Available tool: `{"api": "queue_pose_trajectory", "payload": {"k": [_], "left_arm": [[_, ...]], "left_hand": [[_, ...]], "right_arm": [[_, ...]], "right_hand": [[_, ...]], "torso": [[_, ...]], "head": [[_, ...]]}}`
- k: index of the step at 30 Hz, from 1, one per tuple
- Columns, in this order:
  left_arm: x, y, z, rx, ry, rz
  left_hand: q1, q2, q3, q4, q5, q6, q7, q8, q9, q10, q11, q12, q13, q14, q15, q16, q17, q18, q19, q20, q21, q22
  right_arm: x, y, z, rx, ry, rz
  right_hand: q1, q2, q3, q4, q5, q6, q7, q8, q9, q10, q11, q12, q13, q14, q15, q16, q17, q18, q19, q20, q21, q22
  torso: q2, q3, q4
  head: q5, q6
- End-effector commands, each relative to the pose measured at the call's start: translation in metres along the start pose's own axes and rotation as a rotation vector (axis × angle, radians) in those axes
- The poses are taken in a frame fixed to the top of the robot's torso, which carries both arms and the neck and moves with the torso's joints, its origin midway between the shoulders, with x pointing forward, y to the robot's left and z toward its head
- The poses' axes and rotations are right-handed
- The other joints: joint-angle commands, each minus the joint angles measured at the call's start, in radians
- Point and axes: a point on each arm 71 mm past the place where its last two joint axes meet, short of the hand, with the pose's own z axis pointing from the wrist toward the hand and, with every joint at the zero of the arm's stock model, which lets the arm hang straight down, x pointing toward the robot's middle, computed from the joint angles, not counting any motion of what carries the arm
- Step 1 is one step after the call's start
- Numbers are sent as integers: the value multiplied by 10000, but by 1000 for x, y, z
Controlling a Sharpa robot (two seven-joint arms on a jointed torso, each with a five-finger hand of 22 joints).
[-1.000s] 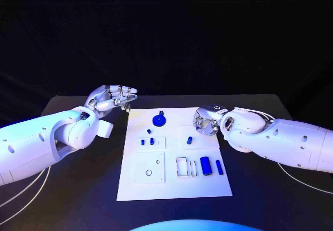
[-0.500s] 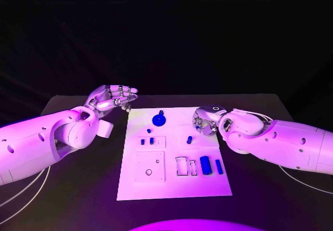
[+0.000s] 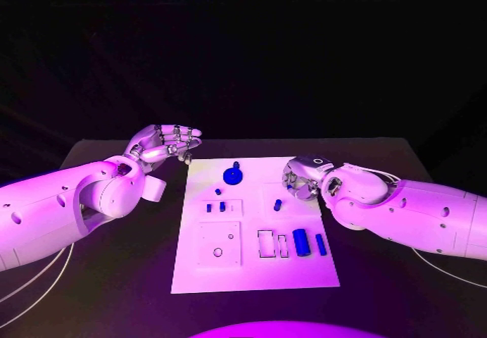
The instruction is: Assemble the parts on the task board
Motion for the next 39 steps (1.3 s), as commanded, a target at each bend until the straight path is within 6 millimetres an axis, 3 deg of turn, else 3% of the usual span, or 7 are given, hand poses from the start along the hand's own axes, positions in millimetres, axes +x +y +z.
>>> {"api": "queue_pose_trajectory", "payload": {"k": [1, 14, 21, 25, 33, 39], "left_arm": [[0, -1, 1, 44, 1, 46], [0, -1, 1, 6, -46, 71], [0, -1, 1, 21, -52, 75], [1, -1, 1, 34, -52, 75], [3, -1, 3, 40, -1, 53], [6, 0, 4, 13, 71, 26]], "left_hand": [[29, 70, -15, -45, 41, -92, -11, -35, -12, -120, 24, -14, -21, -23, 54, -41, -35, 70, -5, 73, -62, -12], [20, 75, -41, -56, 44, -153, 20, -15, -18, -234, 56, -6, -27, -76, 81, -58, -100, 70, -20, 98, -74, -20], [20, 75, -41, -56, 44, -153, 20, -15, -18, -234, 56, -6, -27, -76, 81, -58, -100, 70, -20, 98, -74, -20], [23, 84, -42, -59, 47, -165, 26, -8, -18, -257, 63, -1, -27, -81, 88, -57, -101, 70, -24, 105, -77, -22], [23, 85, -42, -59, 47, -165, 26, -7, -18, -258, 63, 0, -27, -82, 88, -57, -102, 70, -24, 105, -77, -23], [28, 90, -42, -64, 49, -172, 29, -1, -18, -270, 66, 6, -26, -90, 91, -58, -112, 71, -26, 108, -78, -23]], "right_arm": [[-2, 2, -2, -90, -298, 81], [-24, 6, -13, -379, -1061, 799], [-32, 22, -22, -846, -1359, 1296], [-32, 40, -26, -1343, -1349, 1639], [-26, 85, -29, -2486, -1054, 2131], [-12, 106, -27, -2961, -661, 2220]], "right_hand": [[53, 172, 51, -82, 34, 66, -37, 64, 18, 422, -383, 12, 34, 617, -84, 48, 172, -146, -8, -61, 46, 21], [28, 164, 74, -101, 33, 70, -40, 72, 36, 436, -386, 3, 46, 619, -87, 57, 178, -152, 1, -63, 77, 57], [25, 165, 80, -104, 33, 70, -41, 73, 39, 438, -387, 0, 48, 620, -87, 63, 187, -152, 0, -64, 78, 59], [21, 165, 86, -108, 33, 69, -41, 73, 43, 439, -387, -3, 50, 619, -87, 61, 182, -150, -7, -64, 70, 52], [14, 167, 102, -118, 34, 61, -39, 72, 49, 438, -386, -12, 55, 617, -88, 56, 169, -134, -46, -66, 12, -2], [7, 172, 116, -125, 34, 51, -36, 68, 55, 432, -383, -22, 58, 613, -87, 45, 147, -123, -76, -66, -29, -40]], "torso": [[-5, 0, -10], [-2, -1, -13], [-1, -2, 1], [1, -1, -4], [-10, -8, 3], [-6, -16, 11]], "head": [[6, 7], [40, 50], [61, 46], [171, 35], [536, -50], [680, -100]]}}
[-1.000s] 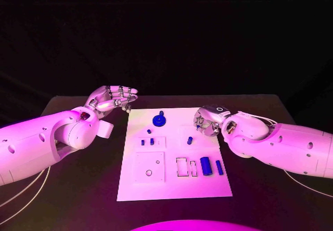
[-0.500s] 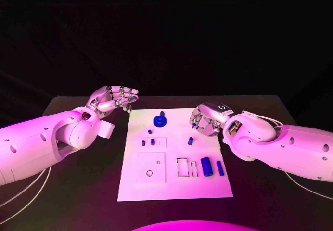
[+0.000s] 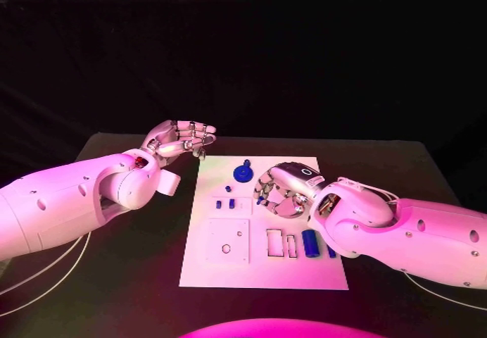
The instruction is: Assemble the parts on the task board
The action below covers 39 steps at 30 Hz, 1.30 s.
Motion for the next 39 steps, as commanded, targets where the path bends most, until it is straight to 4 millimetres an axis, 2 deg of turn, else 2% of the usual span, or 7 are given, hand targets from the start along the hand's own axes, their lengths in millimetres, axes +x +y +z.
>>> {"api": "queue_pose_trajectory", "payload": {"k": [1, 10, 14, 18, 21, 39], "left_arm": [[3, -1, 2, 52, 91, -6], [8, -1, 4, 7, 234, -34], [10, 0, 5, -17, 320, -29], [11, 0, 6, -20, 374, -25], [12, 0, 6, -25, 397, -19], [14, 0, 7, -51, 500, -1]], "left_hand": [[32, 88, -18, -43, 49, -69, 99, 8, -8, -98, -14, 12, -14, -49, 43, -61, -21, 72, 9, 74, -39, -12], [56, 92, -23, -68, 47, -45, 93, 48, 2, -117, -14, 33, -10, -66, 45, -63, -39, 74, 4, 80, -38, -12], [87, 88, -29, -103, 47, -43, 92, 81, 8, -134, -15, 58, -6, -77, 44, -60, -46, 78, 0, 82, -34, -10], [88, 86, -32, -107, 46, -41, 93, 88, 9, -139, -14, 60, -6, -82, 45, -61, -52, 78, -1, 83, -33, -9], [92, 86, -33, -112, 46, -39, 92, 93, 11, -142, -14, 63, -6, -80, 45, -58, -46, 78, -1, 83, -32, -9], [125, 93, -32, -145, 49, -38, 91, 122, 16, -156, -14, 85, -3, -62, 43, -38, -6, 81, -2, 82, -21, -3]], "right_arm": [[11, 8, 3, -380, 319, 45], [39, 24, 8, -796, 855, 233], [46, 27, 9, -837, 1035, 247], [48, 26, 10, -779, 1141, 186], [50, 25, 10, -761, 1192, 159], [64, 29, 10, -830, 1440, 302]], "right_hand": [[34, 122, 31, -12, 18, 42, 15, 33, 17, 433, -383, 5, 10, 612, -90, 46, 142, -123, -37, -30, -70, -14], [24, 127, 52, -28, 17, 25, 20, 28, 27, 423, -379, -12, 15, 608, -88, 39, 125, -114, -64, -30, -102, -41], [22, 128, 55, -31, 16, 22, 21, 27, 28, 422, -378, -15, 17, 606, -88, 33, 114, -111, -73, -30, -114, -52], [20, 129, 60, -35, 16, 18, 22, 26, 31, 421, -377, -19, 18, 606, -87, 33, 114, -111, -74, -30, -112, -50], [20, 129, 60, -35, 16, 18, 22, 26, 31, 421, -377, -19, 18, 606, -87, 33, 114, -111, -74, -30, -112, -50], [9, 139, 79, -51, 14, 5, 26, 23, 42, 421, -373, -32, 26, 604, -84, 33, 107, -100, -105, -29, -152, -83]], "torso": [[-1, -4, 1], [-1, -4, -3], [3, -1, 0], [-4, -25, -18], [3, -11, -11], [6, -9, -8]], "head": [[164, -41], [414, -151], [461, -214], [522, -262], [588, -322], [674, -427]]}}
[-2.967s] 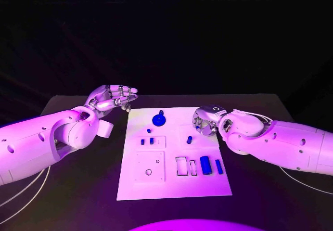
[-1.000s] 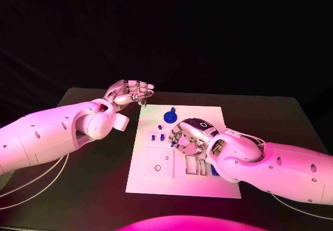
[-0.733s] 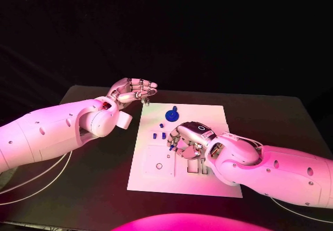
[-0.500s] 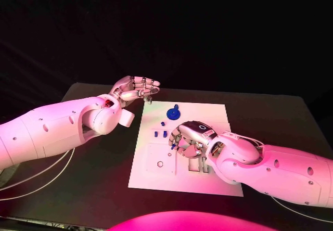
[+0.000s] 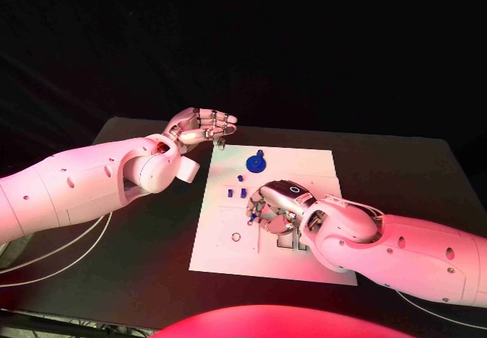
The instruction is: Assemble the parts on the task board
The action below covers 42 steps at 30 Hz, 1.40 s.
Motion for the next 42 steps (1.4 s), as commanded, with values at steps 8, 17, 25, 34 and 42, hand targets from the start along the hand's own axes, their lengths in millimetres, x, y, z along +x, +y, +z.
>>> {"api": "queue_pose_trajectory", "payload": {"k": [8, 17, 25, 34, 42], "left_arm": [[3, -1, 1, 49, 255, -15], [3, -1, 1, 27, 276, -17], [3, -1, 1, 6, 276, -9], [3, -1, 1, -16, 282, 10], [3, -1, 0, -39, 279, 20]], "left_hand": [[85, 52, -8, -66, 51, -41, 94, 44, 15, -92, -11, 47, -3, -23, 6, -34, 11, 79, -1, 83, -18, -2], [76, 57, -14, -63, 50, -45, 97, 53, 16, -98, -8, 54, -3, -21, 8, -29, 13, 78, -1, 85, -14, 0], [66, 63, -18, -58, 51, -50, 101, 61, 16, -106, -5, 61, -2, -21, 11, -25, 11, 77, -2, 87, -11, 1], [64, 75, -17, -57, 54, -57, 101, 70, 16, -115, -3, 69, -2, -23, 13, -22, 7, 77, -3, 89, -8, 3], [71, 86, -12, -61, 57, -60, 101, 76, 16, -119, -4, 74, -2, -31, 13, -25, -8, 78, -3, 89, -6, 4]], "right_arm": [[6, 4, 2, -209, 268, -109], [8, 1, 4, -113, 410, -214], [11, 2, 5, -77, 596, -306], [13, 4, 6, -38, 800, -526], [16, 7, 6, -102, 1109, -601]], "right_hand": [[-33, 104, 66, -13, 23, 9, 30, 19, 13, 421, -373, 1, 12, 624, -65, 33, 112, -100, -68, 7, -54, -24], [-43, 109, 75, -21, 21, 3, 33, 18, 20, 420, -370, -7, 17, 623, -63, 32, 107, -92, -92, 7, -87, -52], [-43, 109, 75, -21, 21, 3, 33, 18, 20, 420, -370, -7, 17, 623, -63, 32, 107, -92, -92, 7, -87, -52], [-66, 112, 82, -27, 18, -11, 40, 14, 30, 413, -364, -22, 23, 617, -59, 18, 78, -83, -119, 10, -121, -81], [-426, 18, -126, 22, -27, -216, 86, -52, 105, 229, -305, -192, 65, 620, 6, 62, 108, -60, -239, 70, -257, -157]], "torso": [[-4, -4, 0], [1, -3, -1], [1, 1, 1], [-3, 1, -4], [-4, 1, -3]], "head": [[14, -19], [16, -35], [17, -58], [15, -49], [5, -47]]}}
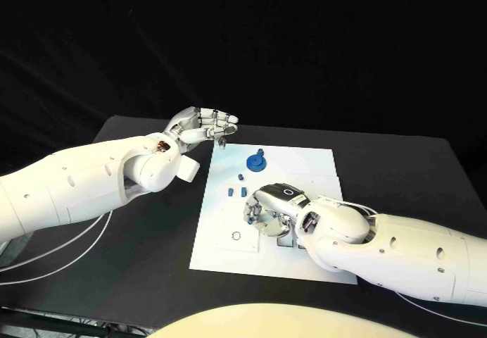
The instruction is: Assemble the parts on the task board
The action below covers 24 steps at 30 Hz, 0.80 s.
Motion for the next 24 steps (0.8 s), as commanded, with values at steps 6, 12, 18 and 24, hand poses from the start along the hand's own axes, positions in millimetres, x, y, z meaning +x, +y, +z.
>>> {"api": "queue_pose_trajectory", "payload": {"k": [6, 12, 18, 24], "left_arm": [[2, -1, 0, -11, 235, -18], [2, -1, 0, -45, 259, -10], [2, -1, 0, -74, 292, -17], [1, 0, -1, -110, 309, -20]], "left_hand": [[32, 49, -9, -69, 58, -68, 102, 50, 16, -56, -3, 45, -2, -34, 14, -22, -6, 79, -5, 89, -1, 6], [30, 48, -10, -69, 57, -70, 102, 52, 15, -58, -3, 46, -2, -37, 14, -23, -12, 79, -6, 90, 0, 7], [22, 44, -16, -69, 56, -84, 102, 56, 14, -76, 1, 49, -4, -57, 17, -31, -42, 78, -10, 92, 1, 8], [7, 45, -21, -64, 53, -96, 104, 63, 13, -95, 5, 52, -6, -74, 21, -37, -65, 76, -16, 95, 1, 8]], "right_arm": [[6, 0, 0, 74, 570, -269], [5, -1, 0, 155, 444, -251], [3, -1, -1, 217, 78, -160], [-2, -1, -8, 239, -315, -12]], "right_hand": [[-636, -173, -438, 200, 297, -508, 156, -292, 47, 33, -192, -255, 80, 561, 73, 7, -55, -100, 1, 99, 39, 140], [-732, -268, -526, 260, 297, -707, 214, -426, 35, -57, -148, -282, 106, 525, 107, -63, -194, -123, 87, 132, 125, 242], [-776, -410, -573, 306, 243, -1130, 247, -723, -27, -225, -99, -304, 140, 508, 150, -86, -279, -128, 130, 176, 127, 280], [-757, -483, -566, 313, 272, -1423, 248, -915, -69, -403, -76, -308, 130, 485, 169, -128, -377, -143, 189, 196, 176, 346]], "torso": [[-1, -3, 1], [-3, -3, 5], [-2, -3, 8], [-5, 3, 6]], "head": [[-32, 43], [-41, 51], [-44, 98], [-47, 116]]}}
